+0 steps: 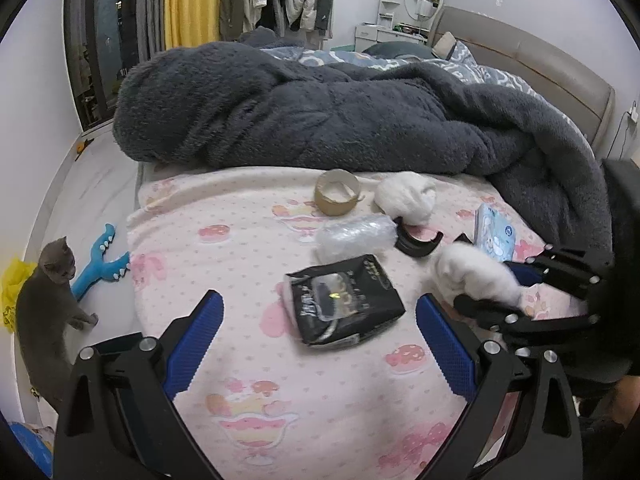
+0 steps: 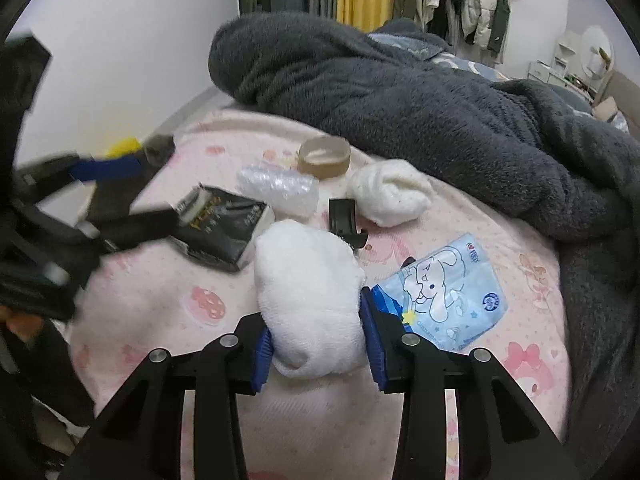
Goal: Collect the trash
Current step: 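Grasp the white tissue wad with the right tool while the left tool grasps the black snack bag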
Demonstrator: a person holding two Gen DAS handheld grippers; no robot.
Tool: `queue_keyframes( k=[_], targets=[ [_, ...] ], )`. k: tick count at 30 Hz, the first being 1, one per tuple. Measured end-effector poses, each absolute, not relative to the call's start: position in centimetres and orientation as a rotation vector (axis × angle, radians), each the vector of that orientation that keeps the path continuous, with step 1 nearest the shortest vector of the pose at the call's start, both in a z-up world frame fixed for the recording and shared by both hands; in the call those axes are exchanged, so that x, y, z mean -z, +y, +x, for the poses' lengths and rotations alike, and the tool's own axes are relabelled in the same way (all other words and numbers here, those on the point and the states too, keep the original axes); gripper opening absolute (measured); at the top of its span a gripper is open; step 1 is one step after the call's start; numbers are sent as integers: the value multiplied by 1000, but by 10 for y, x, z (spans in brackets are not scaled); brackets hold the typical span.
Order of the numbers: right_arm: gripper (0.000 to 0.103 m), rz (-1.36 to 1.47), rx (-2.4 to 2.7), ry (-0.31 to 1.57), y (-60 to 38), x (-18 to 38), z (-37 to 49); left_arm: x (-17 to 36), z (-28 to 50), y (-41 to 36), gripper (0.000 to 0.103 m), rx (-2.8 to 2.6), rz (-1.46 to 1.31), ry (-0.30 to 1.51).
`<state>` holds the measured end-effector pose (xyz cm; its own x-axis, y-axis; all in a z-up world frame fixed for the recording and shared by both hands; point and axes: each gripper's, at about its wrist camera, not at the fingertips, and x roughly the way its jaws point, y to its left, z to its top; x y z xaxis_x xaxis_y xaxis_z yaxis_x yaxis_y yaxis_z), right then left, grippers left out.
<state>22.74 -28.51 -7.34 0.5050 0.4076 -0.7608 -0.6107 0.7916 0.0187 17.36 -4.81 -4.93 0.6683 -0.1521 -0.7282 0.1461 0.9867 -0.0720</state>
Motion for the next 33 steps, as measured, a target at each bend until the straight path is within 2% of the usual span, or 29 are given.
queue_keyframes(
  k=[9,28,31,33],
  targets=[
    [40,-93,-632,750,-323,40,225,62,185,-78,98,164,62,837],
    [40,56,-634,730,-377,37,225,90,210,-79,98,-25,27,879],
    [40,60,-635,726,-379,36,224,93,210,-82,97,-26,34,881],
    [40,62,-636,725,-381,36,224,96,210,-84,90,-19,44,883]
  ],
)
